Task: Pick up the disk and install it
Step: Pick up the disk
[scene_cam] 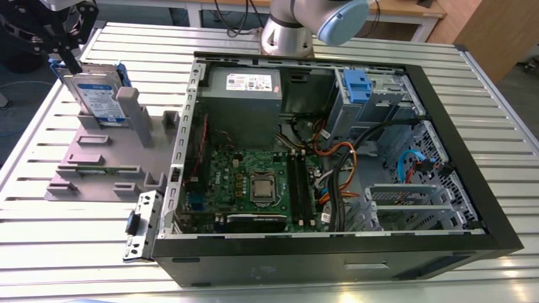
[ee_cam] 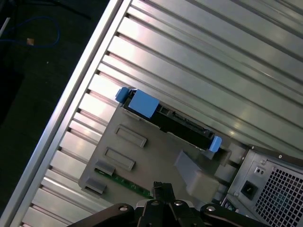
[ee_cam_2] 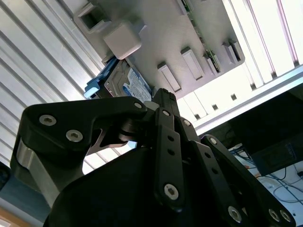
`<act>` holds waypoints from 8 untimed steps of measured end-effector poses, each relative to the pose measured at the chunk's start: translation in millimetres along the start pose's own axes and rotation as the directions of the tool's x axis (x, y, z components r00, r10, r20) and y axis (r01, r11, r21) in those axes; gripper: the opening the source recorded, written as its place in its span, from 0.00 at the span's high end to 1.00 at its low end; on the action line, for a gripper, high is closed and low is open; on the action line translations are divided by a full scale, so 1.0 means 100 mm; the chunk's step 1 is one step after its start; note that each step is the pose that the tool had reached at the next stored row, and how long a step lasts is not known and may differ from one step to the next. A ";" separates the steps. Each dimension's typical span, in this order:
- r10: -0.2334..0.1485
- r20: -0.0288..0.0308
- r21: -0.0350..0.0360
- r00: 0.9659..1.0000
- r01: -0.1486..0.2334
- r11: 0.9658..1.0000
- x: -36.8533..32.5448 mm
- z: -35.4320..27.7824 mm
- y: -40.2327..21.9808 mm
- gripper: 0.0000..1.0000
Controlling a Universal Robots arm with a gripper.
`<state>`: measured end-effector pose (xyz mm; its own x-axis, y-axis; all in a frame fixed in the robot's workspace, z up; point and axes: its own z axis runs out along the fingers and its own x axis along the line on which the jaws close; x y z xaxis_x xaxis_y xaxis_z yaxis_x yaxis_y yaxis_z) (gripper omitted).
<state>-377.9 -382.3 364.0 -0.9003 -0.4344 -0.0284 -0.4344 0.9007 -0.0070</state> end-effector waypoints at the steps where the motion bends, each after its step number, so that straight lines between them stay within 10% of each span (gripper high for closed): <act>1: -0.001 0.000 0.000 1.000 0.001 1.000 0.000 0.000 0.000 0.89; 8: -0.007 0.000 0.000 1.000 0.007 1.000 0.000 0.000 0.000 0.89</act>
<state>-377.9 -382.3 364.0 -0.8973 -0.4406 -0.0284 -0.4406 0.8977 -0.0070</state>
